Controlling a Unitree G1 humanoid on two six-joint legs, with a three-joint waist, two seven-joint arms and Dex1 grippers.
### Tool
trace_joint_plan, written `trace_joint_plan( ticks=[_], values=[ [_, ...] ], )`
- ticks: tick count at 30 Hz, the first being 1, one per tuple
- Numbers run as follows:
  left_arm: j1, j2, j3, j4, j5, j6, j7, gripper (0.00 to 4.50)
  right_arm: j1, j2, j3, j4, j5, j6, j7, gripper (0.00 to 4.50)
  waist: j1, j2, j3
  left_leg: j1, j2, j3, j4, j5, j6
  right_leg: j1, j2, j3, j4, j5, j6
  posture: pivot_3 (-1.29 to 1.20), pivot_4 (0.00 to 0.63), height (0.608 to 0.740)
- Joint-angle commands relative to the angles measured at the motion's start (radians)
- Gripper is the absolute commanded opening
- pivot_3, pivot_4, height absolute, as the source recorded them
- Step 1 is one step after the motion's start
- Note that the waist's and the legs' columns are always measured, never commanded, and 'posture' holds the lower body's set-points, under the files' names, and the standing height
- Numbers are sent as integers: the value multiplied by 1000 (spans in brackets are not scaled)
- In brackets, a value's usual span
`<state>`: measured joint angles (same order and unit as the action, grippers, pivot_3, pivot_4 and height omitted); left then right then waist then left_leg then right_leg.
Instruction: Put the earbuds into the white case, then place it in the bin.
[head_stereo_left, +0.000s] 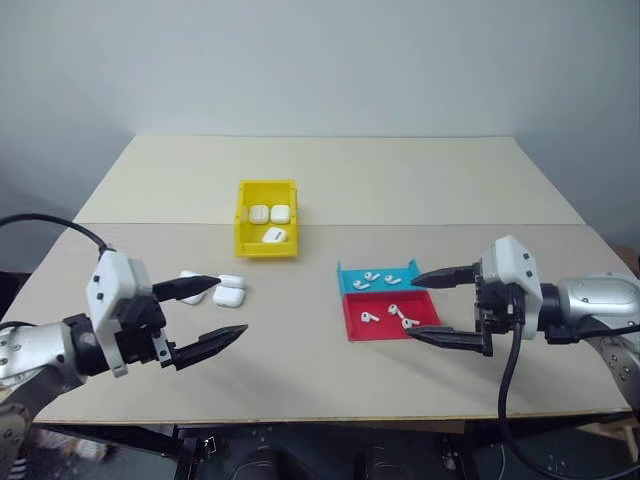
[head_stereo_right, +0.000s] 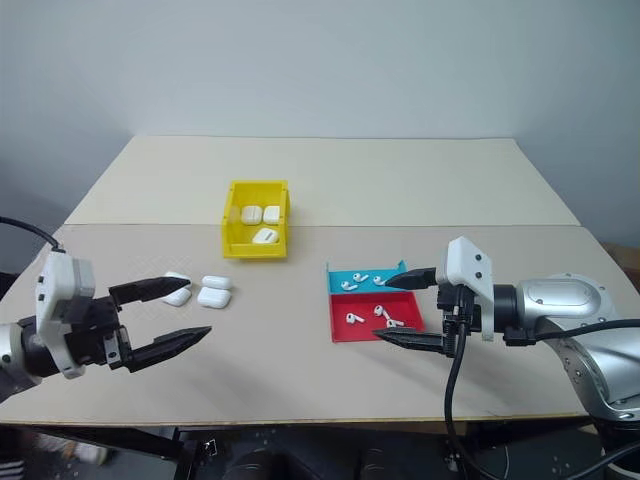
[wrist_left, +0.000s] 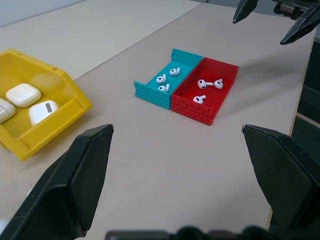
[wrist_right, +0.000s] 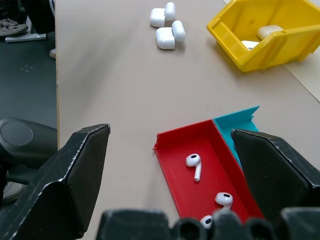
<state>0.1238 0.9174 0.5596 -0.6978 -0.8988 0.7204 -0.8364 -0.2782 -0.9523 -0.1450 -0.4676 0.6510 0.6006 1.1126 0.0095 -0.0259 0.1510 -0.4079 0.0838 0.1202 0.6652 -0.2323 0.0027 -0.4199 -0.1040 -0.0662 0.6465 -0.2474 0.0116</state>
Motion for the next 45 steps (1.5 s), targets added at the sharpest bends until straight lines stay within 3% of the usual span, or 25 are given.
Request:
trace_joint_plan(
  ticks=[1,3,5,11,14,17,19,26,28,32,39,45],
  values=[
    [3,19,-15,-13,55,-40,-6,4500,-29,-14,-22,-17,20,-9,10,4485,1,0,0,0,0,0,0,0,0,0,0,0,0,0,0,0,150,740],
    [-13,22,-18,-19,55,-12,39,4500,-29,-14,-26,-17,18,-10,10,4485,2,0,0,0,0,0,0,0,0,0,0,0,0,0,0,0,150,740],
    [-45,89,-35,-13,44,92,96,4500,-26,-13,-34,-21,24,-5,5,4485,3,0,0,0,0,0,0,0,0,0,0,0,0,0,0,0,150,740],
    [-90,168,-148,-84,247,176,322,4500,-56,4,-18,-6,31,26,-39,4485,2,0,0,0,0,-2,0,0,0,0,0,1,0,0,0,0,150,740],
    [-222,223,-195,-32,155,394,346,4500,-87,4,9,7,15,24,-41,4485,2,0,0,0,0,-1,0,0,0,-1,1,0,1,0,0,0,150,740],
    [-498,234,-269,99,18,786,363,4500,-101,5,14,9,23,27,-39,4485,5,0,0,0,0,-1,0,0,0,0,1,-1,1,0,0,0,150,740],
    [-645,280,-361,230,-86,882,385,4500,-103,10,17,1,29,29,-46,4485,4,-1,0,0,-1,-2,0,0,0,1,1,-1,0,0,1,0,150,740],
    [-1016,339,-717,528,-249,894,549,4500,-78,80,24,-42,37,42,-134,4485,2,-4,2,-1,-1,-4,0,0,0,-1,0,0,1,0,1,0,150,740],
    [-1128,301,-819,647,-231,894,610,4500,-66,95,25,-60,39,42,-154,4485,3,-4,2,-1,-1,-3,0,0,-1,-1,0,0,2,0,1,0,150,740],
    [-1267,282,-1017,725,-141,894,567,4500,-57,114,30,-71,39,39,-174,4485,4,-5,2,-2,-2,-1,1,1,-1,-1,0,-1,2,0,1,0,150,740],
    [-1372,271,-1136,848,-48,894,473,4500,-48,118,27,-74,37,39,-187,4485,2,-5,3,-6,-2,-1,1,2,-3,-4,0,-1,2,0,1,0,150,740],
    [-1338,265,-1167,906,61,894,408,4500,-28,129,29,-93,45,45,-210,4485,3,-5,3,-5,-2,-1,2,2,-2,-3,0,-1,2,0,1,0,150,740]
  ],
)
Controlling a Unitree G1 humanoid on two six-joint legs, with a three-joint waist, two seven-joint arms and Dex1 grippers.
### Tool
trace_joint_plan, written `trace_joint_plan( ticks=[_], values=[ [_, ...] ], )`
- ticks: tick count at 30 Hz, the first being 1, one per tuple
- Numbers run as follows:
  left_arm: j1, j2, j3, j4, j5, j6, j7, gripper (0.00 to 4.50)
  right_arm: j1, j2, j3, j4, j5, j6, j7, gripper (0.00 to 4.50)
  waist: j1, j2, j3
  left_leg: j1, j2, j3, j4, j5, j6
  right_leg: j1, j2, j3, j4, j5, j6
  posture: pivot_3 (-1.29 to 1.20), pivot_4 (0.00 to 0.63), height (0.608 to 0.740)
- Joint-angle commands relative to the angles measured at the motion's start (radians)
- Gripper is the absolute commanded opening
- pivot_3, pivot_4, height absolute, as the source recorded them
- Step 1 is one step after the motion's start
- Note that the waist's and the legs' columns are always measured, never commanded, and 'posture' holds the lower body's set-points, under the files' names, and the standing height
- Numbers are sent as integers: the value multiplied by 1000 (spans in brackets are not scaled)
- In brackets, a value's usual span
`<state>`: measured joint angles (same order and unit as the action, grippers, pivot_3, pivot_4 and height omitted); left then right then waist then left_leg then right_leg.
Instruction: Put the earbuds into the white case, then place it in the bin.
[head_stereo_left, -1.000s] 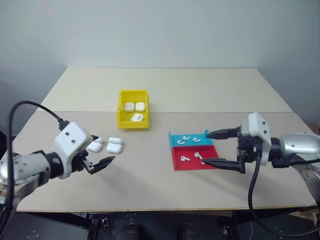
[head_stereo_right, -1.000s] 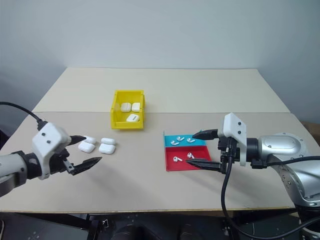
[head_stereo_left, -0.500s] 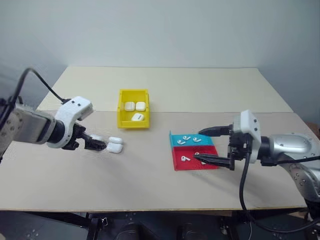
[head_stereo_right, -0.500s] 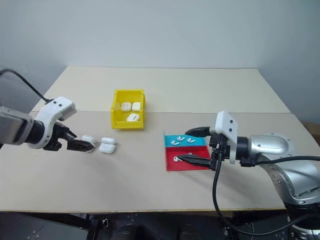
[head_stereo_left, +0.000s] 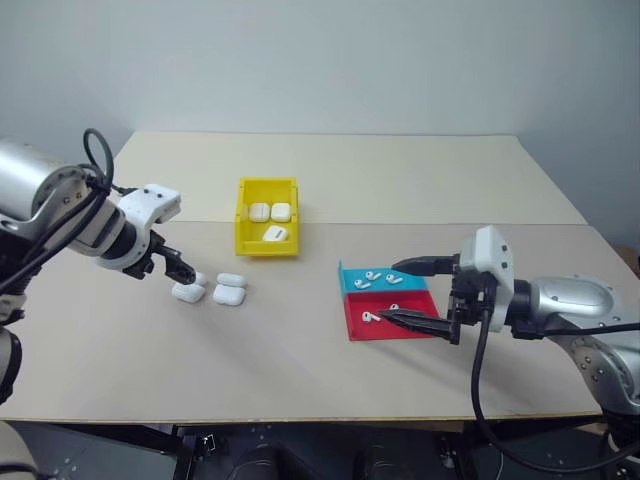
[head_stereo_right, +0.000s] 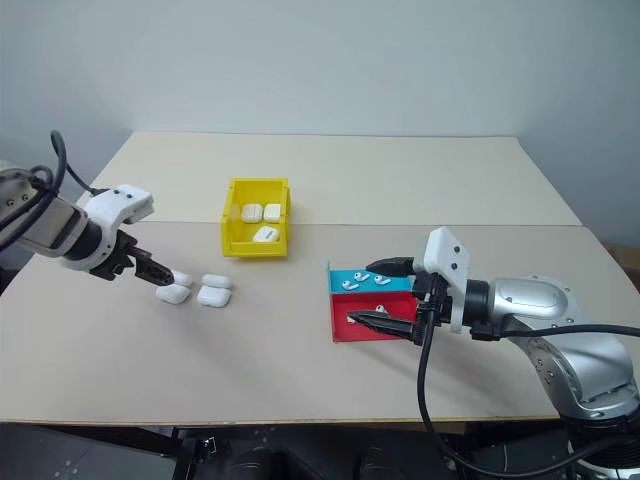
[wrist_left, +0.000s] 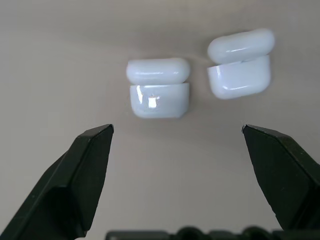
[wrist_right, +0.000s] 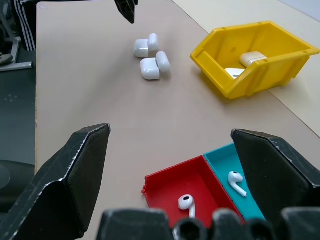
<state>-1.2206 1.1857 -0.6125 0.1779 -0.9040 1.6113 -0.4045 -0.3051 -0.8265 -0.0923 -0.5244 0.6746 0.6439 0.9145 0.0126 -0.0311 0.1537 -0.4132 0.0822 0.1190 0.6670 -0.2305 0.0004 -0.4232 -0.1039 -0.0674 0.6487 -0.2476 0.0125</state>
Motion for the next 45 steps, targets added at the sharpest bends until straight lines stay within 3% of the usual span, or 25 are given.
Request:
trace_joint_plan(
  ticks=[1,14,24,41,45],
  values=[
    [15,-17,16,38,86,3,-33,4500,2,1,-26,-39,24,5,-14,4485,0,0,0,0,0,0,0,0,0,0,0,0,0,0,0,0,150,740],
    [99,-145,98,64,243,3,-81,4500,1,-82,-115,-73,146,117,-26,4485,2,0,0,-1,0,-1,2,0,1,0,0,-1,0,0,0,0,150,740],
    [134,-226,63,106,413,-100,-134,4500,19,-128,-178,-109,210,176,-73,4485,3,0,0,-2,0,-1,2,-1,1,0,0,-1,0,0,0,0,150,740],
    [137,-357,33,382,648,-276,-331,4500,27,-157,-212,-134,248,194,-106,4485,7,1,-1,1,0,-1,4,-1,2,3,-1,-2,1,0,0,0,150,740],
    [150,-366,59,376,663,-246,-346,3689,30,-166,-218,-135,257,192,-108,4500,5,1,-1,1,0,-1,3,-1,2,3,-1,-2,1,0,0,0,150,740]
  ],
)
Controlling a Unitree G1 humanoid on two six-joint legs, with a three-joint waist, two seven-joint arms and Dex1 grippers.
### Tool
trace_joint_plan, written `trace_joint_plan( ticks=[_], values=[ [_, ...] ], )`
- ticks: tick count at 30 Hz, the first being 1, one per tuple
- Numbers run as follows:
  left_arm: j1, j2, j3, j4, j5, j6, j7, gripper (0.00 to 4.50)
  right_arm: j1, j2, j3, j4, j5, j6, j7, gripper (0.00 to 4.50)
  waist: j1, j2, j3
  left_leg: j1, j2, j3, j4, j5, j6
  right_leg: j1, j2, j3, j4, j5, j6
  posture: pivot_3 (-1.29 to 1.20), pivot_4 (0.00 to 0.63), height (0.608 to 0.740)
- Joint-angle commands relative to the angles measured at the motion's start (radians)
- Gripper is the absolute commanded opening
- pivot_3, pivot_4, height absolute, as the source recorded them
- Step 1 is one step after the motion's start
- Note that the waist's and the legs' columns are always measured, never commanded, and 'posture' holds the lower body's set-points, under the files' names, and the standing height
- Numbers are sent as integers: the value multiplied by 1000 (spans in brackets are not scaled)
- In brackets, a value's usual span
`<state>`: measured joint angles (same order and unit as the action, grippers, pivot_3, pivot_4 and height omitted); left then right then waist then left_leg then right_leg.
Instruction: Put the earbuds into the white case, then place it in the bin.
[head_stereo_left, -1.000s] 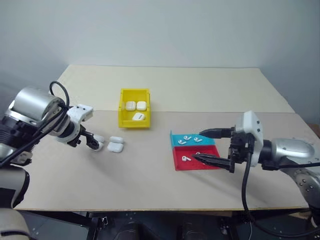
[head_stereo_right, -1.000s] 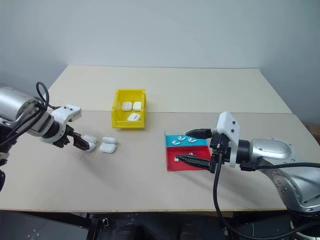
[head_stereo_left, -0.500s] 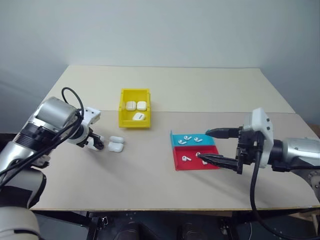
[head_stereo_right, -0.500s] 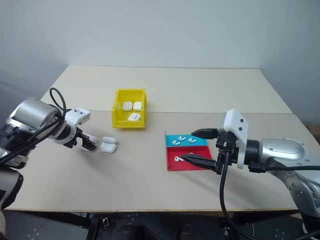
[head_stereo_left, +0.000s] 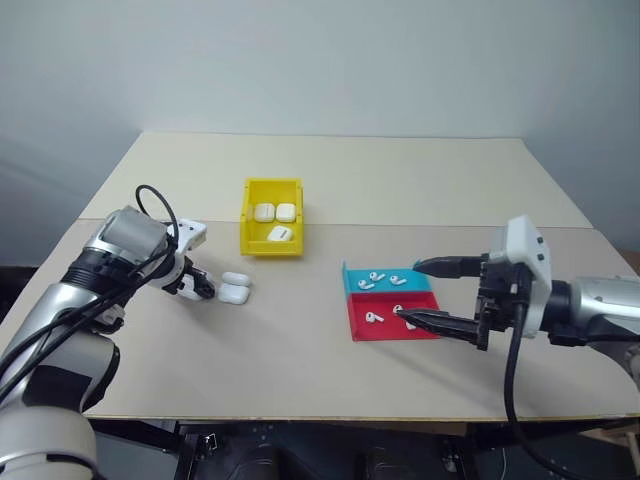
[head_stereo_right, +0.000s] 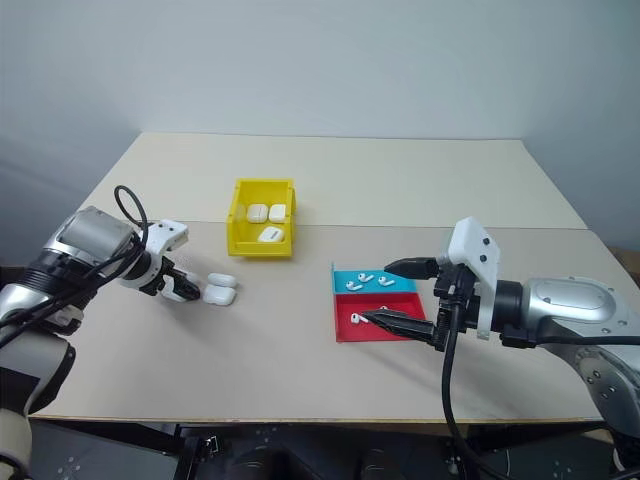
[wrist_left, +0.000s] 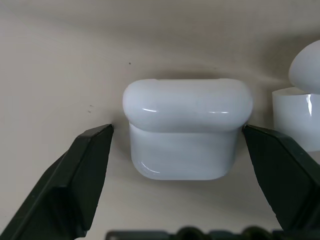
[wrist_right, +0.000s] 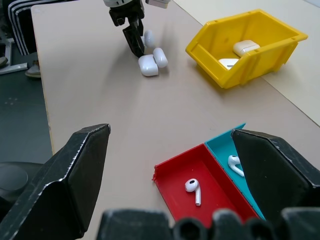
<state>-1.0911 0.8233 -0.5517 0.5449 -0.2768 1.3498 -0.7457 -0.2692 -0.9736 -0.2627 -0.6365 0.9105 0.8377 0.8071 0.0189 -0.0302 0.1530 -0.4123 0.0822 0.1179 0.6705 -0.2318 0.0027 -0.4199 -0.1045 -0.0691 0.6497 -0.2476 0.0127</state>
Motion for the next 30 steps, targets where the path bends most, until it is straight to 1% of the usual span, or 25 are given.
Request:
trace_joint_plan(
  ticks=[1,3,7,9,10,11,12,13,14,15,16,18,19,20,22,24,26,29,30],
  values=[
    [22,-4,1,4,39,24,-8,3382,-5,-21,-48,-23,22,-3,-1,4500,-2,0,0,0,0,0,0,0,0,0,0,0,0,0,0,0,150,740],
    [29,2,9,-18,41,44,-11,2812,-7,-23,-46,-23,26,-5,-4,4500,-4,0,0,0,0,0,0,0,0,0,0,0,0,0,0,0,150,740],
    [51,45,52,-125,36,87,-10,2802,-13,-15,-34,-18,30,-8,-14,4500,-8,0,0,-1,0,0,0,0,0,-1,0,0,0,0,0,0,150,740],
    [77,74,117,-211,33,93,10,2802,-13,-8,-27,-14,25,-15,-17,4500,-10,0,0,-2,0,0,0,0,0,-2,0,0,0,0,0,0,150,740],
    [107,105,154,-287,31,57,8,2802,-15,-1,-22,-11,21,-20,-20,4500,-11,0,0,-2,0,0,0,0,0,-3,0,0,0,0,0,0,150,740],
    [142,126,207,-358,28,17,16,2802,-16,5,-16,-8,17,-24,-24,4500,-13,-1,0,-3,1,0,0,0,0,-3,0,0,0,0,0,0,150,740],
    [186,131,288,-426,22,-40,35,2802,-18,13,-9,-4,9,-29,-28,4500,-14,-1,0,-3,1,0,0,0,0,-4,0,1,0,0,0,0,150,740],
    [228,119,386,-485,10,-93,59,2802,-19,21,-3,-1,2,-34,-30,4500,-12,-1,0,-3,1,0,0,0,0,-3,0,0,0,0,0,0,150,740],
    [258,105,454,-523,1,-126,77,2802,-21,27,2,1,-3,-38,-32,4500,-9,-1,1,-3,1,0,0,0,0,-3,0,0,-1,0,0,0,150,740],
    [283,102,516,-561,-32,-166,53,2802,-24,36,9,5,-9,-42,-35,4500,-6,-1,1,-3,1,0,1,0,0,-3,0,0,0,0,0,0,150,740],
    [317,86,577,-599,-59,-243,33,2802,-29,45,19,8,-17,-48,-37,4500,-4,-1,1,-4,1,0,2,0,0,-3,0,0,-1,0,0,0,150,740],
    [418,-38,782,-692,-157,-472,10,2802,-40,68,36,15,-34,-62,-41,4500,0,0,0,-3,1,-1,4,0,1,-1,-1,-2,0,0,0,0,150,740],
    [449,-79,836,-727,-191,-527,-2,2802,-45,80,42,18,-40,-68,-43,4500,3,1,0,-3,1,-1,4,-1,1,-1,-1,-1,-1,0,0,0,150,740],
    [459,-108,848,-756,-215,-533,-4,2802,-49,90,48,20,-47,-74,-46,4500,4,1,0,-3,1,-1,5,-1,1,0,-1,-1,0,0,0,0,150,740],
    [460,-135,843,-778,-263,-518,-26,2802,-59,105,60,22,-59,-81,-50,4500,5,0,0,-4,1,-1,5,-1,1,1,-1,-2,-1,0,0,0,150,740],
    [484,-189,839,-817,-303,-598,-54,2802,-64,115,68,24,-71,-89,-49,4500,4,1,0,-3,1,-1,5,-1,1,0,-1,-2,0,0,1,0,150,740],
    [492,-213,785,-852,-344,-643,-137,2802,-65,119,76,26,-89,-102,-41,4500,4,0,0,-3,1,-1,5,-1,1,1,-1,-2,-1,0,1,0,150,740],
    [511,-270,761,-874,-389,-742,-215,2802,-70,122,90,29,-113,-120,-31,4500,3,1,0,-3,1,0,5,-1,1,1,-1,-2,-1,0,1,0,150,740],
    [508,-290,742,-871,-429,-743,-260,2802,-73,123,96,34,-122,-128,-24,4500,2,1,0,-3,1,0,5,-1,1,0,-1,-2,-1,1,1,0,150,740]
  ],
)
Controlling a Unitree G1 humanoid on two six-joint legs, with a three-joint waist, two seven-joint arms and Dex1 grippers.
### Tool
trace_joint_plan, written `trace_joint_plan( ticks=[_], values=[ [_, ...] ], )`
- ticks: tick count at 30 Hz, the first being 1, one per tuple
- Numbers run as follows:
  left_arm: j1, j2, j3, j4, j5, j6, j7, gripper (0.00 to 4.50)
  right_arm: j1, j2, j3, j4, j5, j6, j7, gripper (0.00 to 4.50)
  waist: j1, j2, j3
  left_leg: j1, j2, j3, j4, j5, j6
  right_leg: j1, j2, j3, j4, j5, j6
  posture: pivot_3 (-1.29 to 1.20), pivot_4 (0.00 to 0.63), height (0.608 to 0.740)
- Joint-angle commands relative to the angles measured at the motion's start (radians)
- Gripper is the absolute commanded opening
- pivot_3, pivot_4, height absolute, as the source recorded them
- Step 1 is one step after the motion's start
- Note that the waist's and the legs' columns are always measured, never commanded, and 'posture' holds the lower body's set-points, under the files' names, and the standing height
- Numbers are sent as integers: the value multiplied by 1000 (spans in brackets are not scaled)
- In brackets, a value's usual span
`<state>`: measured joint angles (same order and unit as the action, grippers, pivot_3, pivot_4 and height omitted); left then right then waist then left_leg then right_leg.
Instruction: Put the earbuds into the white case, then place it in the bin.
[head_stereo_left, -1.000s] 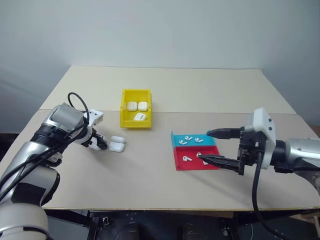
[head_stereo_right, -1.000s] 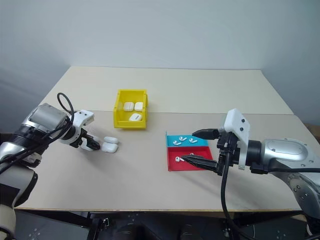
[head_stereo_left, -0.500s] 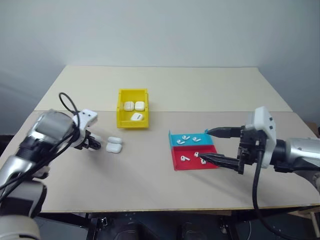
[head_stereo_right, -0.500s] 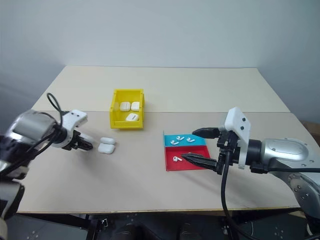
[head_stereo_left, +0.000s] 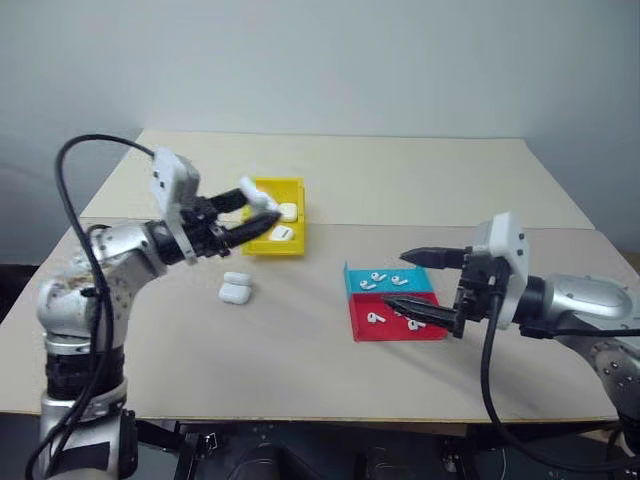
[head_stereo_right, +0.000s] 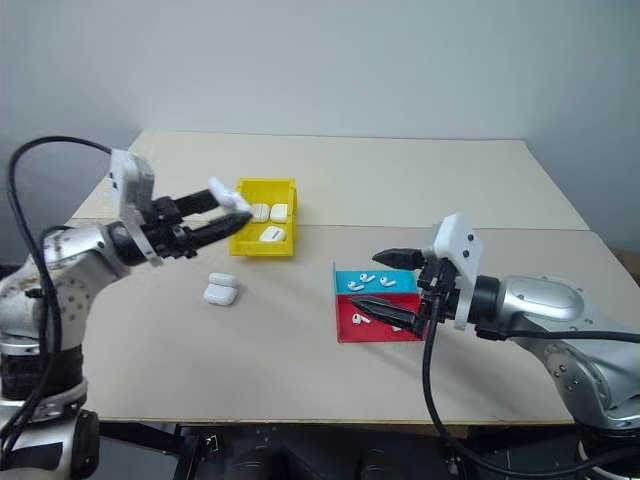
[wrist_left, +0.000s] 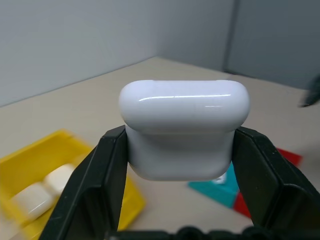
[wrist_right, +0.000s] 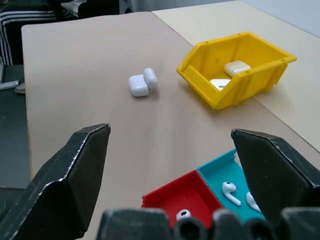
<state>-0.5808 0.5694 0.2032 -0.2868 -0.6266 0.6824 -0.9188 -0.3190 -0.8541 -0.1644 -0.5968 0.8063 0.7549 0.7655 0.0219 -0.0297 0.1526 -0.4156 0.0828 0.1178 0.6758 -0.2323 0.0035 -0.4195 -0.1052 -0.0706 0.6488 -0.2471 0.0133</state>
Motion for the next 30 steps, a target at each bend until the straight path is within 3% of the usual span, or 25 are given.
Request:
trace_joint_plan(
  ticks=[1,11,19,26,30],
  values=[
    [-5,-45,-26,-34,-108,-72,-119,2802,-26,5,3,-3,-24,-50,21,4500,-1,0,0,0,0,0,0,0,0,0,0,0,0,0,0,0,150,740],
    [60,-103,-79,12,-213,-175,-357,2802,-98,-53,120,73,-168,-90,117,4500,-15,1,0,1,0,0,0,0,0,0,1,1,0,0,0,0,150,740],
    [143,-67,-101,1,-169,-247,-385,2802,-298,-167,369,145,-345,57,175,4500,-12,1,-1,1,1,-1,0,0,0,0,2,0,0,0,0,0,150,740],
    [139,-64,-103,-17,-186,-237,-359,2802,-384,-175,549,208,-497,114,223,4500,-11,1,0,0,1,0,0,0,1,-1,1,1,-1,0,0,0,150,740],
    [138,-64,-111,-22,-189,-230,-344,2802,-395,-178,587,216,-535,124,266,4500,-11,1,-1,0,1,0,0,0,1,-1,1,1,-1,0,0,0,150,740]
  ],
)
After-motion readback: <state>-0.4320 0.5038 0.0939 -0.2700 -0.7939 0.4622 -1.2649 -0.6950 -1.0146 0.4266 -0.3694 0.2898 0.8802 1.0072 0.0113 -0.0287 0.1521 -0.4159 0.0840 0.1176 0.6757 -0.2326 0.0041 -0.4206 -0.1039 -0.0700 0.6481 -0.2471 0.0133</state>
